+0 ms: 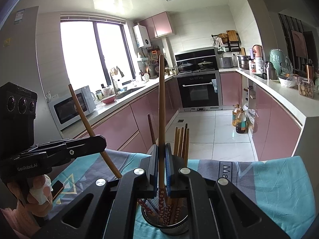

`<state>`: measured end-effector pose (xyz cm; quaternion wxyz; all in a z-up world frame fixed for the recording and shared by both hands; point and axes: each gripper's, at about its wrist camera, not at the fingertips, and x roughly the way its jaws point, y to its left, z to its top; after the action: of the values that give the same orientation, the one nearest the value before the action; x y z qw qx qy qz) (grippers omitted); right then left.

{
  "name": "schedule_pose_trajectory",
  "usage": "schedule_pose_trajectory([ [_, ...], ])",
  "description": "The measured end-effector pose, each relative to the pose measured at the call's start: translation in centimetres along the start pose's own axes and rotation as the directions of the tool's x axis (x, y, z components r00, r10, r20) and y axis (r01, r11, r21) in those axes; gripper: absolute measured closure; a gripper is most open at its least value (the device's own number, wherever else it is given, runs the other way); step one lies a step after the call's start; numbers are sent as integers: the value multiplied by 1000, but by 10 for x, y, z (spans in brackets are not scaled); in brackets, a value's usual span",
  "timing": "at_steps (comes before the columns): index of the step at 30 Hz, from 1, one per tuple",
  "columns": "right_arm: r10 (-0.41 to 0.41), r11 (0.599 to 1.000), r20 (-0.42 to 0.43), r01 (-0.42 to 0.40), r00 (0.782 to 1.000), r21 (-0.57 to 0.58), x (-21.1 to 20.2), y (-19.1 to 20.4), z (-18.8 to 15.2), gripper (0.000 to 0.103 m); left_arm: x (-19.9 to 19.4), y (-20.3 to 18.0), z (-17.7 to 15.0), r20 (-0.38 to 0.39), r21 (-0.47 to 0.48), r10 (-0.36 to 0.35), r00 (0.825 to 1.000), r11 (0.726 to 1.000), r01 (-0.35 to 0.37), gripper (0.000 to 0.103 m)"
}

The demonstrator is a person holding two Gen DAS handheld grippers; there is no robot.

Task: Organize utensils
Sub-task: 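Hold both chopsticks in the holder and push them down among the others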

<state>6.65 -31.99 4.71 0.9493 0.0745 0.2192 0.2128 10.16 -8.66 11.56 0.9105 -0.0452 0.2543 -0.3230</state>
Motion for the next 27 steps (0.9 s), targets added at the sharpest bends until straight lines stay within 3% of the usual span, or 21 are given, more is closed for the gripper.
schedule_pose_trajectory([
  [27,-19,1000,-33,20,999,15,18,-6,-7,97,22,-7,2,-68,16,31,997,999,-30,96],
])
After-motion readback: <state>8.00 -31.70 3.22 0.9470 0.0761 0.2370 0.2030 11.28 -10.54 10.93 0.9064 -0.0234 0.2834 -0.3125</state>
